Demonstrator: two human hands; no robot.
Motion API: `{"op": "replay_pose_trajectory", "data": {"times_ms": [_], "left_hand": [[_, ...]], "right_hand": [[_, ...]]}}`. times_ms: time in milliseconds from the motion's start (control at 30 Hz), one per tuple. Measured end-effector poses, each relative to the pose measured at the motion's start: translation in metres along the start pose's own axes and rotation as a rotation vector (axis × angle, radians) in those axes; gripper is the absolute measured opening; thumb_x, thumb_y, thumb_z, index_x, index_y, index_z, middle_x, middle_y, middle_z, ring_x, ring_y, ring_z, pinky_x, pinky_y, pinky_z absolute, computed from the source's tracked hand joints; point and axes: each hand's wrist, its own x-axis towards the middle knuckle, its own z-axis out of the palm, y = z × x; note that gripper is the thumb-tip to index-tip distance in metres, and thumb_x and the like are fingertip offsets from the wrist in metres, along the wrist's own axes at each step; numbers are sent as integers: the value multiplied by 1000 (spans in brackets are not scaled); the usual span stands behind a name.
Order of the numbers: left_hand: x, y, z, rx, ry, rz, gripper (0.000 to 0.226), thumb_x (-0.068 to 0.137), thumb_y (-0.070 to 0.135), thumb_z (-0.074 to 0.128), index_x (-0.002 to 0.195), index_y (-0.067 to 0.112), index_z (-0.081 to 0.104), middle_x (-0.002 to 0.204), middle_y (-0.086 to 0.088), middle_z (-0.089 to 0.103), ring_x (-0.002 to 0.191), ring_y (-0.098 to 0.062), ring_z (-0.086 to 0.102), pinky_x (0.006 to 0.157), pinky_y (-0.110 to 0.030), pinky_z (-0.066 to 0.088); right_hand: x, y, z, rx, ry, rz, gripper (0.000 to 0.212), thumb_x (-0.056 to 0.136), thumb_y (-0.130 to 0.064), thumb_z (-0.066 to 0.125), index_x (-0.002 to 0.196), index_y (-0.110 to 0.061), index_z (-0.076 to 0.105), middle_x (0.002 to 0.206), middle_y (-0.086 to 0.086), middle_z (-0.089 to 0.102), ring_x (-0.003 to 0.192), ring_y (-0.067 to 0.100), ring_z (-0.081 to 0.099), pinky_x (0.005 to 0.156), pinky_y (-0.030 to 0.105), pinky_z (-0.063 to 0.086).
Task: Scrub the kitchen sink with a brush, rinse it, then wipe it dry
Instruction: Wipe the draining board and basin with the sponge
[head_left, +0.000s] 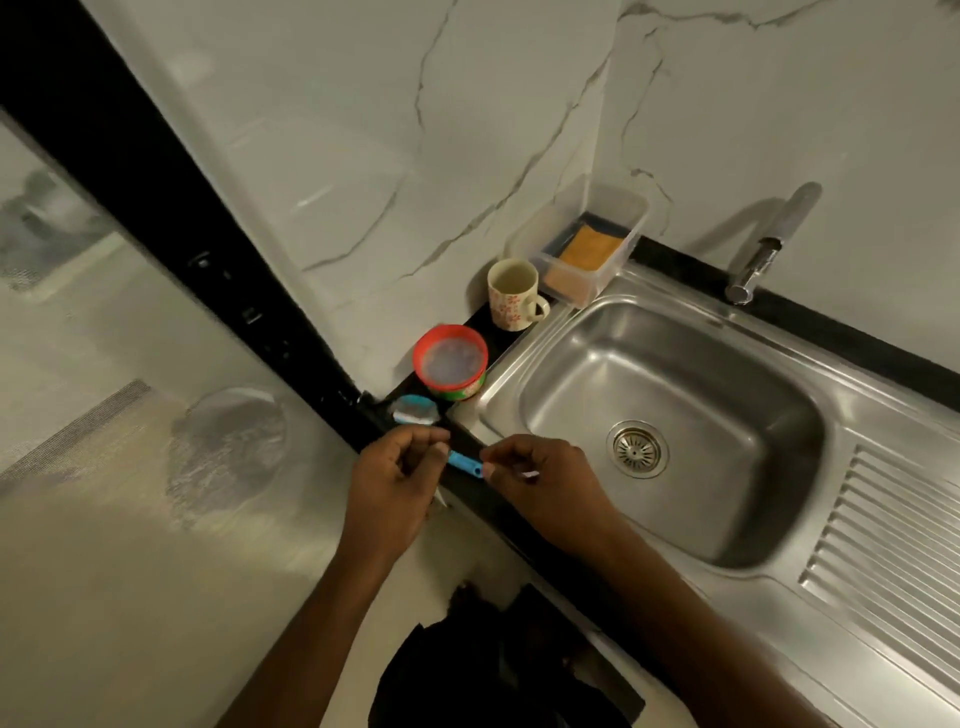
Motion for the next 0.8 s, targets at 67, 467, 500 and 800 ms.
{"op": "replay_pose_trajectory", "data": {"times_ms": [67, 467, 500, 800], "left_hand": [[-6, -12, -9, 45, 14, 1, 13, 98, 9, 68, 105, 17, 77, 87, -1, 77, 81, -23, 74, 69, -34, 64], [24, -58, -64, 199, 14, -19, 11, 96, 14, 71, 100, 23, 77, 92, 13, 76, 87, 2, 70, 72, -11, 53], [27, -60, -67, 203, 13, -18, 11, 96, 15, 71, 100, 24, 77, 92, 13, 77, 87, 2, 70, 73, -13, 53], [65, -60, -76, 161, -33, -36, 13, 97, 20, 70, 105, 28, 76, 93, 15, 76, 89, 0, 71, 81, -28, 59]], "right_hand": [[4, 5, 21, -66, -9, 12, 23, 94, -34, 74, 116, -29, 77, 102, -14, 77, 83, -6, 68, 71, 4, 48], [78, 6, 92, -875, -112, -88, 34, 99, -32, 57, 129, -19, 65, 123, 5, 63, 112, 24, 59, 90, 38, 55], [82, 4, 94, -913, -114, -93, 32, 100, -32, 58, 127, -18, 66, 121, 5, 64, 109, 23, 60, 88, 38, 56], [89, -4, 89, -773, -90, -91, 27, 103, -34, 55, 124, -20, 64, 116, 1, 64, 97, 17, 60, 83, 33, 56]]}}
